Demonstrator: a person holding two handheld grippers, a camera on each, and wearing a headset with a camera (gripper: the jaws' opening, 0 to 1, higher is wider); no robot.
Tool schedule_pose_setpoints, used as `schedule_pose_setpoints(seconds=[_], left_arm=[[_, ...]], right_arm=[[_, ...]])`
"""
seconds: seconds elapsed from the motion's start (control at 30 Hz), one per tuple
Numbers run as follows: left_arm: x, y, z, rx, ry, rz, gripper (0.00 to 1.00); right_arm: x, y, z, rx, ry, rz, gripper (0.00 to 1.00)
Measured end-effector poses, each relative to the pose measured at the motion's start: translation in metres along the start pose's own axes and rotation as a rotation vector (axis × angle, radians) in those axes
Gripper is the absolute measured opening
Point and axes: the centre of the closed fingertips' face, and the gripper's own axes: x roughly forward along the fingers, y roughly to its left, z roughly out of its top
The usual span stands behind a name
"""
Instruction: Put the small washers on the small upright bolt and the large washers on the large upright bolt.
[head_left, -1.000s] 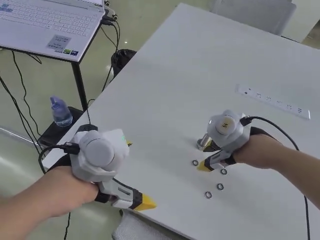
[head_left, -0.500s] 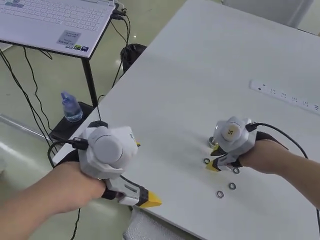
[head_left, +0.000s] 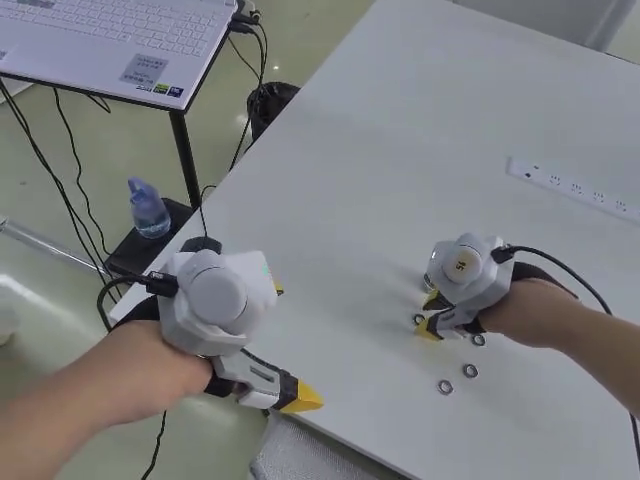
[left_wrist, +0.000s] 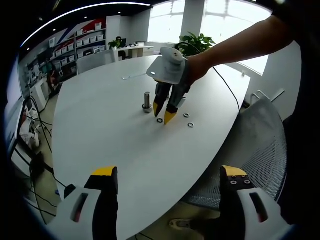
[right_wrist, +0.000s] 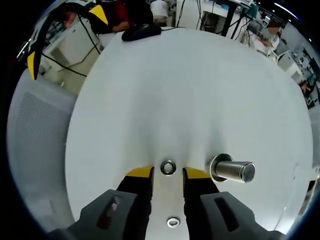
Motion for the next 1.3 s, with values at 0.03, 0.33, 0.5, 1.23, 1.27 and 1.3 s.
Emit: schedule_pose_setpoints(seconds=[0.03,0.33,0.5,1.23,1.27,1.3], left_arm=[[0.0002,0.0001,0.0003,0.001,-0.001,0.001,0.83],[0.0016,-0.0006,0.0008,0.003,0.0,0.0,0.83],[0.0025,-0.0027,-0.0008,0.0,0.001,-0.004,0.82],[0.0009,-0.003,-0.006,-0.009,0.016,-0.007,0.79],[0.0011,-0.0026,-0.0056,-0.011,0.015,-0.006,0.79],[0.0013,-0.0023,-0.0054,-0.012,0.015,-0.006,0.79]], right_arm=[[-0.0001,0.0004,-0.0001,-0.002,0.0,-0.001,0.23],[-0.0005,0.0,0.0003,0.016,0.0,-0.006,0.2],[0.0003,-0.0003,0.0029,0.021,0.007,-0.012,0.17],[0.0003,0.0016,-0.0008,-0.095,0.036,0.023,0.15],[0.0002,0.0016,-0.0011,-0.092,0.035,0.025,0.15],[0.0,0.0015,-0.0016,-0.093,0.037,0.027,0.16]])
